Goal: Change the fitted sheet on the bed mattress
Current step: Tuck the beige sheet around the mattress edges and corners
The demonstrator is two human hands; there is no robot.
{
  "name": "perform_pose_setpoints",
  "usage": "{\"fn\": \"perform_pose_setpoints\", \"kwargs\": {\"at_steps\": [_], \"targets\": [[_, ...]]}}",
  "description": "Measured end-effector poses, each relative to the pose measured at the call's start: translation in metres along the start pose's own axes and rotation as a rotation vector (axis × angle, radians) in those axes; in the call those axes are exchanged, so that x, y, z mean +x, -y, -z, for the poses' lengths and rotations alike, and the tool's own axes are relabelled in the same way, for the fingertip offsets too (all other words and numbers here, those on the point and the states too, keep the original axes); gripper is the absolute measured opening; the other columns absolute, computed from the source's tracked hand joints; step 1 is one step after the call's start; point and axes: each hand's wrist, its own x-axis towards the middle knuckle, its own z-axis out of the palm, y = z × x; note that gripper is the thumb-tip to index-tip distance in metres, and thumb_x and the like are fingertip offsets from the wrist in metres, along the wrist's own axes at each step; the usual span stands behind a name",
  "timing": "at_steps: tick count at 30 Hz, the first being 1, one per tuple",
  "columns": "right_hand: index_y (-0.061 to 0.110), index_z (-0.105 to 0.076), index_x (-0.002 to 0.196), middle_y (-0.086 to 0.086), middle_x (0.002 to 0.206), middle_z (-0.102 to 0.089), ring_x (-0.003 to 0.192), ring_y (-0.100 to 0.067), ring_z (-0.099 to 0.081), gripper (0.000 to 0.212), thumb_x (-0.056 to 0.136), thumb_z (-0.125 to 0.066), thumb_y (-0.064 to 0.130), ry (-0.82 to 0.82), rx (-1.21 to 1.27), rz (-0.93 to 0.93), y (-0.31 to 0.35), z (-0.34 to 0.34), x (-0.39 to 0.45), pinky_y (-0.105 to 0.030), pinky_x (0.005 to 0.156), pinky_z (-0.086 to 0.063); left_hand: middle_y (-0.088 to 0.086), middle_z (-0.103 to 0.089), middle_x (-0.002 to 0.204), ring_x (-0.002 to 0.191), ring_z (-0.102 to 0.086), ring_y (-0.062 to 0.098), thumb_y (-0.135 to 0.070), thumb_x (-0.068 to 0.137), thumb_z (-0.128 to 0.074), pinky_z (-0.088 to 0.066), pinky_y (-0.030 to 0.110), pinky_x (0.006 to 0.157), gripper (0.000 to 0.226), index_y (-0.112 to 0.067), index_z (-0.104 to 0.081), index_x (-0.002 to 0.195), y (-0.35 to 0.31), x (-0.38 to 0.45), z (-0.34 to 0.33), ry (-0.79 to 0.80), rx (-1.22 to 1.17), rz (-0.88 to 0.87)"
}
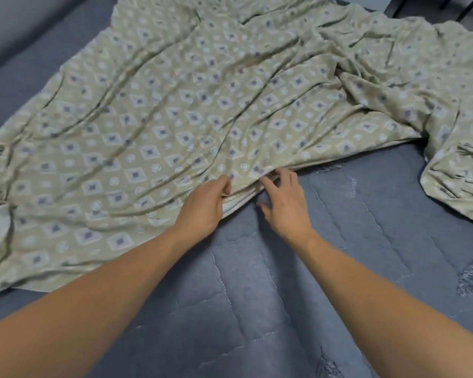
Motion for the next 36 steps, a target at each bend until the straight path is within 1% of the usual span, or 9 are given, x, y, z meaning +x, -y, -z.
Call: {"fn": "perform_pose_setpoints", "kwargs": {"at_steps": [2, 5, 11, 16, 23, 27, 30, 33, 36], "targets": [[0.02, -0.062, 0.114, -0.01, 0.125, -0.048, 0.115, -0.033, -0.047, 0.034, 0.085, -0.081, 0.022, -0.034, 0.002, 0.018, 0.005, -0.004, 0.01, -0.048, 0.084, -0.051, -0.012, -0.052, 0.079, 0.077, -0.051, 0.018, -0.015, 0.095, -0.06, -0.039, 0.039, 0.068, 0.02, -0.029, -0.051, 0.105, 0.008, 0.0, -0.002, 0.018, -0.049, 0.029], [0.016, -0.065, 0.096, -0.006, 0.108, -0.05, 0.099, -0.031, -0.047, 0.012, 0.088, -0.073, 0.013, -0.027, 0.015, 0.095, 0.009, -0.013, 0.017, -0.048, 0.074, -0.05, -0.014, -0.055, 0.107, 0.096, -0.053, 0.014, -0.045, 0.083, -0.081, -0.045, 0.038, 0.081, 0.046, -0.033, -0.049, 0.113, 0.016, 0.001, -0.003, 0.116, 0.003, 0.035], [0.016, -0.051, 0.097, -0.001, 0.098, -0.05, 0.09, -0.025, -0.043, 0.024, 0.088, -0.059, -0.005, -0.024, 0.018, 0.097, 0.009, -0.009, 0.006, -0.045, 0.072, -0.045, -0.007, -0.046, 0.113, 0.109, -0.053, 0.018, -0.045, 0.093, -0.073, -0.048, 0.04, 0.09, 0.037, -0.03, -0.065, 0.126, 0.028, 0.003, -0.01, 0.14, 0.083, 0.066], [0.013, -0.042, 0.087, 0.0, 0.078, -0.039, 0.075, -0.025, -0.036, 0.034, 0.076, -0.057, -0.015, -0.091, 0.048, 0.035, 0.019, 0.024, -0.012, -0.041, 0.067, -0.038, -0.005, -0.053, 0.115, 0.114, -0.046, 0.023, -0.034, 0.099, -0.065, -0.043, 0.045, 0.088, 0.017, -0.027, -0.08, 0.103, 0.025, -0.006, -0.01, 0.013, 0.237, -0.034], [0.013, -0.058, 0.102, -0.004, 0.091, -0.056, 0.085, -0.028, -0.051, 0.02, 0.085, -0.061, 0.024, -0.041, -0.038, 0.309, -0.008, 0.04, -0.074, -0.041, 0.082, -0.04, 0.001, -0.054, 0.066, 0.058, -0.051, 0.03, -0.008, 0.097, -0.051, -0.04, 0.037, 0.056, 0.008, -0.015, -0.053, 0.095, -0.016, -0.044, -0.012, 0.098, 0.206, -0.155], [0.015, -0.058, 0.084, -0.004, 0.084, -0.055, 0.078, -0.032, -0.053, 0.002, 0.083, -0.059, 0.016, -0.04, -0.161, 0.188, -0.058, 0.048, -0.094, -0.04, 0.08, -0.04, -0.004, -0.038, 0.055, 0.047, -0.033, 0.021, 0.007, 0.082, -0.059, -0.038, 0.034, 0.047, 0.038, -0.023, -0.036, 0.084, -0.033, -0.07, -0.017, 0.124, 0.222, -0.243], [0.014, -0.053, 0.087, -0.007, 0.082, -0.056, 0.078, -0.035, -0.052, 0.012, 0.081, -0.062, 0.009, 0.017, -0.206, 0.046, -0.092, 0.061, -0.108, -0.041, 0.087, -0.04, -0.007, -0.027, 0.056, 0.045, -0.029, 0.022, 0.006, 0.081, -0.06, -0.027, 0.029, 0.044, 0.054, -0.032, -0.021, 0.084, -0.031, -0.085, -0.021, 0.165, 0.247, -0.279], [0.013, -0.047, 0.093, -0.01, 0.079, -0.057, 0.075, -0.039, -0.056, 0.019, 0.082, -0.058, 0.004, 0.158, -0.163, -0.171, -0.093, 0.082, -0.126, -0.041, 0.071, -0.039, -0.004, -0.039, 0.058, 0.047, -0.04, 0.027, 0.002, 0.08, -0.066, -0.034, 0.031, 0.042, 0.04, -0.024, -0.037, 0.087, -0.028, -0.099, -0.031, 0.158, 0.343, -0.211], [0.016, -0.039, 0.101, -0.007, 0.08, -0.058, 0.074, -0.039, -0.059, 0.018, 0.091, -0.053, 0.011, 0.237, -0.057, -0.272, -0.085, 0.094, -0.161, -0.041, 0.059, -0.046, 0.002, -0.057, 0.091, 0.083, -0.059, 0.031, -0.01, 0.085, -0.066, -0.046, 0.037, 0.059, 0.022, -0.02, -0.058, 0.103, -0.051, -0.109, -0.047, 0.112, 0.316, -0.123]]}}
